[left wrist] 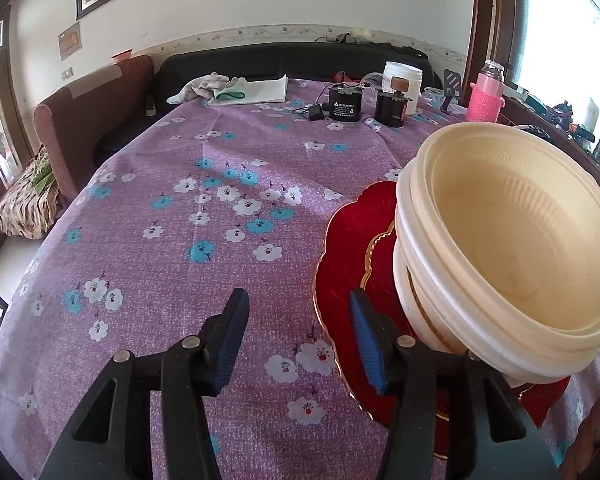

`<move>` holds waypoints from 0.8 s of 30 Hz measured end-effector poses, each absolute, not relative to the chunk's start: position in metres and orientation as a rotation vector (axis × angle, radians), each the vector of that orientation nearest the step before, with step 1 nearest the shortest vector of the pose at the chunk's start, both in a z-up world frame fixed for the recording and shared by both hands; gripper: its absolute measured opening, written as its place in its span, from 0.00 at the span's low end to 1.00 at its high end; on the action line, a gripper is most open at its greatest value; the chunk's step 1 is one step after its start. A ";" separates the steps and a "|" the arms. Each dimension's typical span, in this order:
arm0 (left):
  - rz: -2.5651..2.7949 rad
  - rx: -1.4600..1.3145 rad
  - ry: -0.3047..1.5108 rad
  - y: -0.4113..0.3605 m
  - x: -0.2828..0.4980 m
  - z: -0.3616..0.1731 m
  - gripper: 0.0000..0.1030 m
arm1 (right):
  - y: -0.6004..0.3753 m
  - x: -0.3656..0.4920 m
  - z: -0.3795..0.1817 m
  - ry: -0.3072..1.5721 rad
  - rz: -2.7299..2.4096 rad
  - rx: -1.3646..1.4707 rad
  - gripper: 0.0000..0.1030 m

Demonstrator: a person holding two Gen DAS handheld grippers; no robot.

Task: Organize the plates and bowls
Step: 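Set the stack upright on the tablecloth and open both tools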

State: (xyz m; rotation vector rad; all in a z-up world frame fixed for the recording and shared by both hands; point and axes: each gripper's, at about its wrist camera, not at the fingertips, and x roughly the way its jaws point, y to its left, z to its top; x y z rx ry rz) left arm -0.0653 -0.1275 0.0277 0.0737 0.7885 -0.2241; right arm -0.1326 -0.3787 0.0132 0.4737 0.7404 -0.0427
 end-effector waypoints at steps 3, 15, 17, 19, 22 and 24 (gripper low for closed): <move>-0.226 0.078 0.781 -0.126 -0.069 0.029 0.56 | -0.377 -0.137 0.014 0.744 -0.045 0.475 0.18; -0.245 0.056 0.770 -0.116 -0.089 0.034 0.74 | -0.372 -0.163 0.028 0.721 -0.037 0.460 0.22; -0.262 0.045 0.750 -0.113 -0.098 0.036 0.78 | -0.369 -0.172 0.033 0.701 -0.047 0.447 0.24; -0.283 0.037 0.713 -0.110 -0.112 0.037 0.86 | -0.365 -0.184 0.037 0.669 -0.068 0.419 0.33; -0.300 0.046 0.649 -0.110 -0.135 0.039 0.91 | -0.358 -0.199 0.037 0.616 -0.125 0.378 0.68; -0.306 0.053 0.596 -0.108 -0.151 0.042 0.99 | -0.353 -0.209 0.034 0.589 -0.177 0.349 0.81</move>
